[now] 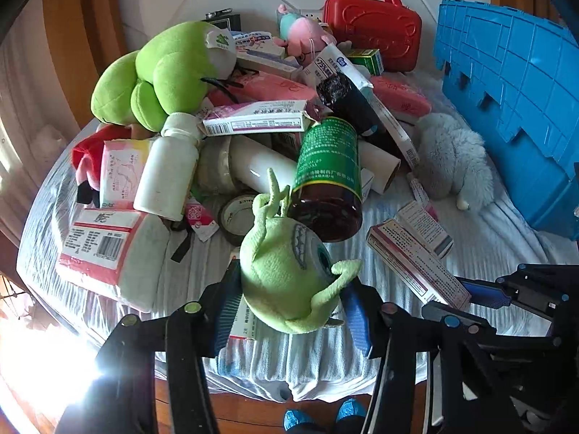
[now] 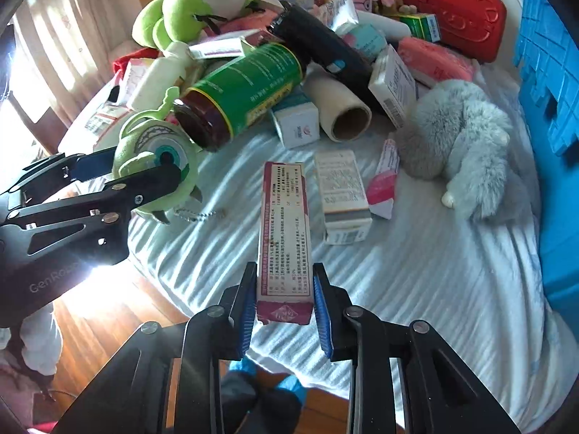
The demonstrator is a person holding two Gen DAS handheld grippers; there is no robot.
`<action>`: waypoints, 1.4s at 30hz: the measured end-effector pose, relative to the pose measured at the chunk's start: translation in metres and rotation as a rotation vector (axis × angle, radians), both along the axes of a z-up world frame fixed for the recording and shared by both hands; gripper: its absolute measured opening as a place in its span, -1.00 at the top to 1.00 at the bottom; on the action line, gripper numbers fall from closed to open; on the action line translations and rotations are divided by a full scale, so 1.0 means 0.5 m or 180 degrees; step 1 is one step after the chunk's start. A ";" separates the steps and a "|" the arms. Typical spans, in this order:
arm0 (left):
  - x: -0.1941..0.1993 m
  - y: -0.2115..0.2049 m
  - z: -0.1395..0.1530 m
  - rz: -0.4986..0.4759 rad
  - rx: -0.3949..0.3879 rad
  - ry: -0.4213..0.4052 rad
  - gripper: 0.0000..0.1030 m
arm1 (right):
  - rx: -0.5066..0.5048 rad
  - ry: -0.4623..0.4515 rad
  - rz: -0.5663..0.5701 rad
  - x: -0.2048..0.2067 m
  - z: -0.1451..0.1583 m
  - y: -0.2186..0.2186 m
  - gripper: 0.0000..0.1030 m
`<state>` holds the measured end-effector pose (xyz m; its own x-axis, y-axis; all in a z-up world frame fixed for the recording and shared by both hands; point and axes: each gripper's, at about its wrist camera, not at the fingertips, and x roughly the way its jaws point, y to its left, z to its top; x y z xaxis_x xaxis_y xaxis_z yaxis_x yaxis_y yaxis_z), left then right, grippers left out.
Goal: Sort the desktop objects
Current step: 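Grasp the green plush keychain with the left tool while the right tool grasps a long medicine box, then carry both items over the blue crate and open both tools to drop them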
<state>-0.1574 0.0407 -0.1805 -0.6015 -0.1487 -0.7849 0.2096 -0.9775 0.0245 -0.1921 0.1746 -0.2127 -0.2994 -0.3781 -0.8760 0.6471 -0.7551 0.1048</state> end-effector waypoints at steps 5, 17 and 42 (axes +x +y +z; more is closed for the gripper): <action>0.008 -0.021 0.070 0.0118 -0.0132 0.0216 0.00 | -0.0168 0.0194 0.0029 -0.001 0.069 -0.014 0.46; 0.030 -0.011 0.296 0.0047 -0.0222 0.0973 0.00 | -0.0520 0.1033 -0.0258 0.019 0.314 0.018 0.45; -0.269 0.588 0.612 -0.1249 0.0271 0.1360 -0.02 | -0.0357 0.2237 -0.1725 -0.131 0.673 0.559 0.45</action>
<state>-0.2917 0.3349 0.1253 -0.8646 0.2019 -0.4600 -0.1943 -0.9788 -0.0645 -0.2579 0.4540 0.1240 -0.9155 -0.1010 -0.3895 0.1470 -0.9851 -0.0899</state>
